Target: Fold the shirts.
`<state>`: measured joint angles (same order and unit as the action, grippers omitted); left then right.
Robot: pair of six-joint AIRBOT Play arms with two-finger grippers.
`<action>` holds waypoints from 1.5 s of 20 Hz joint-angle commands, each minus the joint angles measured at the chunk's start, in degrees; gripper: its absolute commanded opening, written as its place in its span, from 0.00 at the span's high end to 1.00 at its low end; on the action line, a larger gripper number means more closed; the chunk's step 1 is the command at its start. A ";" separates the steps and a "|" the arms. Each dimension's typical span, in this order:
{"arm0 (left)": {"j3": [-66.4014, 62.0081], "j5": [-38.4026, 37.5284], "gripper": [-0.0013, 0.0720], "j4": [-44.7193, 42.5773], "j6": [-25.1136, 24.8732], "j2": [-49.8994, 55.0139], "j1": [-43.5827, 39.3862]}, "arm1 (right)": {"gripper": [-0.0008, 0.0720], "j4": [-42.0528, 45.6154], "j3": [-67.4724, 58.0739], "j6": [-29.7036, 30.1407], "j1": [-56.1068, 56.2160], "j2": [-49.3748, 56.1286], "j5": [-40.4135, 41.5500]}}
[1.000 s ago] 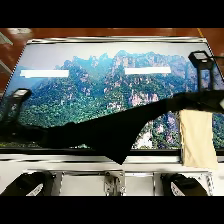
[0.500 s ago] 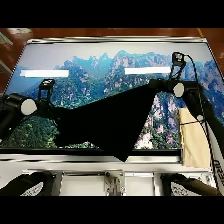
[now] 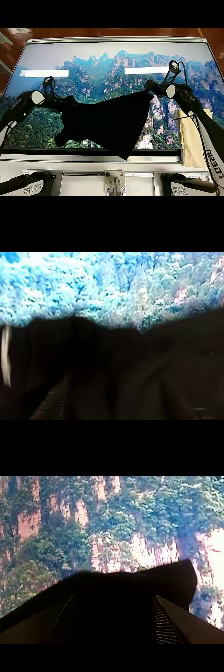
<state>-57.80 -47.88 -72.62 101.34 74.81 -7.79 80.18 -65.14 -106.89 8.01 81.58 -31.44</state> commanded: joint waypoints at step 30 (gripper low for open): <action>19.30 -19.30 0.93 15.30 -31.50 -3.54 19.19 | 0.08 -35.95 41.81 16.65 8.22 -16.00 -23.80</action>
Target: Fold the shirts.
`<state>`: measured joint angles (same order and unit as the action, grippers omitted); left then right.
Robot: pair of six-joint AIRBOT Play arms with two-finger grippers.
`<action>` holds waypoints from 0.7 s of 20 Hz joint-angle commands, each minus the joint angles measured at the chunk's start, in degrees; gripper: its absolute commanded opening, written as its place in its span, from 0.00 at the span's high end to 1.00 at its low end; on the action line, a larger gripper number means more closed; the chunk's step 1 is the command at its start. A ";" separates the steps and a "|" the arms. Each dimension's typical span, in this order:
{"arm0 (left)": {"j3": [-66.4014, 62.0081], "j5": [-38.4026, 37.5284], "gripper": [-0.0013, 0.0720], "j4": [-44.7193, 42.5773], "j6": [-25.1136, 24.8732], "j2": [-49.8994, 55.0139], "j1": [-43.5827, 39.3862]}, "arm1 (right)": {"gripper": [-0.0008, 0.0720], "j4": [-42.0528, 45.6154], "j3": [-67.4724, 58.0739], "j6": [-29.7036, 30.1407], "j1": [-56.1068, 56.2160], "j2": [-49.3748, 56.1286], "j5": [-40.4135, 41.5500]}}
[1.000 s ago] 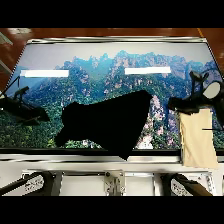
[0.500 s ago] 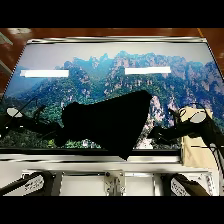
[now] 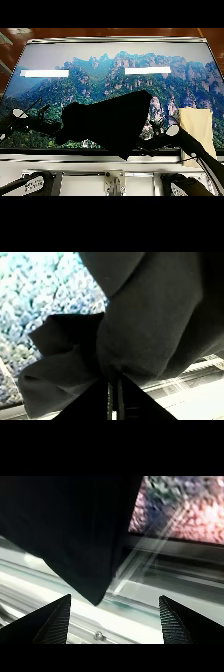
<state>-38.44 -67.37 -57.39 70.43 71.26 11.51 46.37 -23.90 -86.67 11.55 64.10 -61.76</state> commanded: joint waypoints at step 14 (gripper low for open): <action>-28.89 -1.81 0.93 0.04 -0.96 -11.08 -0.11 | 0.90 -5.14 -20.65 13.51 6.60 -7.93 18.32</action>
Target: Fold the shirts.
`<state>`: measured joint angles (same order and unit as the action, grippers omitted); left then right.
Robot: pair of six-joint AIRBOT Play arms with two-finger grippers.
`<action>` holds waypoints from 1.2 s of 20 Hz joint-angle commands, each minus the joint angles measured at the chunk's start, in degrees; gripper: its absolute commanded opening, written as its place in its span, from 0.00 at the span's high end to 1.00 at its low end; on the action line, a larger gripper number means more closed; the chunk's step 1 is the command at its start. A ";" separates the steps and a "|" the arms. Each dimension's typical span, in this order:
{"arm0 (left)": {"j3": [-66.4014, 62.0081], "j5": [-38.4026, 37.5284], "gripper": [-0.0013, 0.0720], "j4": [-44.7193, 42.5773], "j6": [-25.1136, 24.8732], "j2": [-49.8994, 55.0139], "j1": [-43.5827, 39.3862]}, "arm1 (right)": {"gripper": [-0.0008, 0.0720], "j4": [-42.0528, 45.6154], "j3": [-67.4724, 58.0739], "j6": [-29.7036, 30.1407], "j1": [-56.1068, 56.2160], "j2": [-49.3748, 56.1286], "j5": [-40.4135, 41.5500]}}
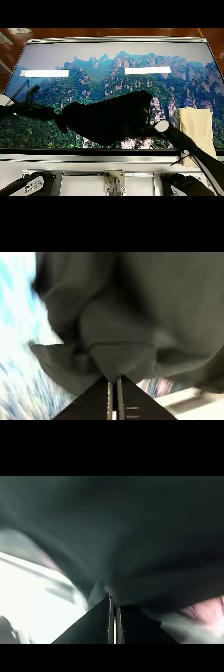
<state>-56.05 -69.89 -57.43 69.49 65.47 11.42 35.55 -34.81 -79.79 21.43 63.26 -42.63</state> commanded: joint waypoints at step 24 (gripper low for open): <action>-40.79 -6.21 0.93 -17.86 9.42 -22.97 -0.02 | 0.90 48.72 -62.47 -18.08 -14.47 -7.65 -49.88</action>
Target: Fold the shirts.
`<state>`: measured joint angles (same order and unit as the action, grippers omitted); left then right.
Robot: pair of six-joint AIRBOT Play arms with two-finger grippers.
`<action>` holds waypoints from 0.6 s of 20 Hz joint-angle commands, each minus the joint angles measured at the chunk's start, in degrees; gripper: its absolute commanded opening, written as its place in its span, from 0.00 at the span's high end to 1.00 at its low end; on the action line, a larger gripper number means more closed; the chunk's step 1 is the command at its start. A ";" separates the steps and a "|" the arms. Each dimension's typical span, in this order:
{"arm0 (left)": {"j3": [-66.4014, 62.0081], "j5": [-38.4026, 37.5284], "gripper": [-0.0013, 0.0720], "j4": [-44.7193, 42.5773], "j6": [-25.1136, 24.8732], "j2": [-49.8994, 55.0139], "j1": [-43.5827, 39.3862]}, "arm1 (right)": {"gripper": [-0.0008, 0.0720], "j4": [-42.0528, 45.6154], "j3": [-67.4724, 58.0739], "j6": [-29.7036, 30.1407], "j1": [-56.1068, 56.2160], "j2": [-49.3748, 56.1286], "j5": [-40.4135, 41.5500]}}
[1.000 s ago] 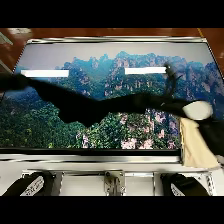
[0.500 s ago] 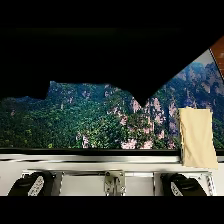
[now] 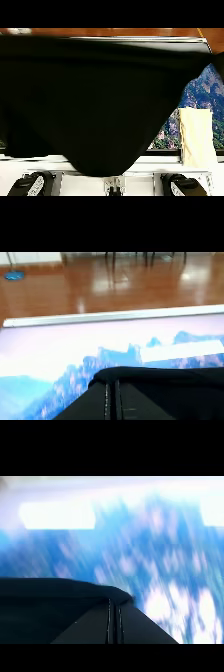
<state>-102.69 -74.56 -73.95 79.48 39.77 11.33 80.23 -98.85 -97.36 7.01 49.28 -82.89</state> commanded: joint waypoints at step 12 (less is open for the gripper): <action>17.68 7.34 0.93 21.51 -2.05 43.63 -0.20 | 0.90 13.03 7.30 -7.69 -0.04 43.32 24.55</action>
<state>-85.78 -69.97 -62.17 78.56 73.67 11.29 92.62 -91.74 -100.53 6.94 85.93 -68.07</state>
